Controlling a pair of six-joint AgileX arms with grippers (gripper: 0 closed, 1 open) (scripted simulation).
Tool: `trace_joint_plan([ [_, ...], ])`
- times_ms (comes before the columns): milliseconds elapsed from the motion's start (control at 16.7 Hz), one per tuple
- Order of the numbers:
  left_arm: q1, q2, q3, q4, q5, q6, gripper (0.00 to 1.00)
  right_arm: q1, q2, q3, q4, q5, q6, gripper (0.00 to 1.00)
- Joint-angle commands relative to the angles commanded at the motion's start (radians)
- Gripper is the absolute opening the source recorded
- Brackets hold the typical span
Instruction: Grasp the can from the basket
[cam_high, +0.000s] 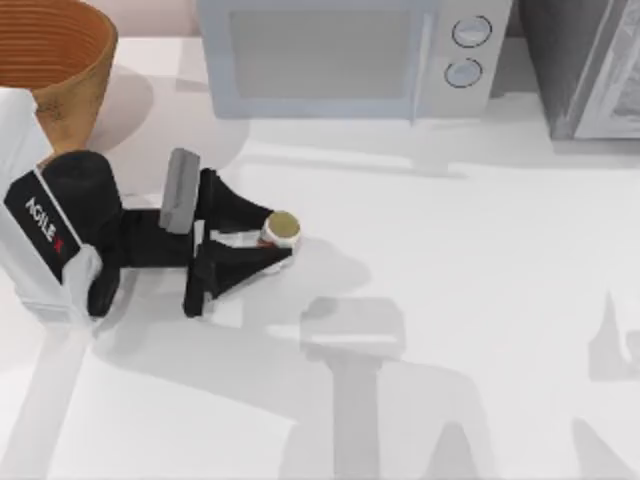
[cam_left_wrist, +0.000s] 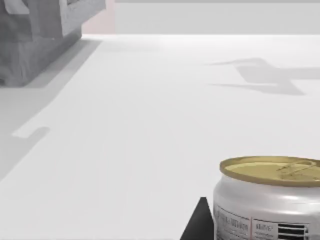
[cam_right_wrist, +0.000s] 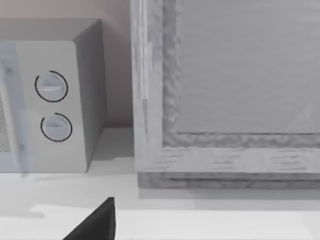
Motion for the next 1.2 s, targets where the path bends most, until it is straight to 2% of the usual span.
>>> trace_joint_plan([
  [60,0.000,0.000,0.000,0.000,0.000,0.000,0.00,0.000,0.000,0.000,0.000,0.000,0.000,1.00],
  [840,0.000,0.000,0.000,0.000,0.000,0.000,0.98,0.000,0.000,0.000,0.000,0.000,0.000,1.00],
  [1200,0.000,0.000,0.000,0.000,0.000,0.000,1.00,0.000,0.000,0.000,0.000,0.000,0.000,1.00],
])
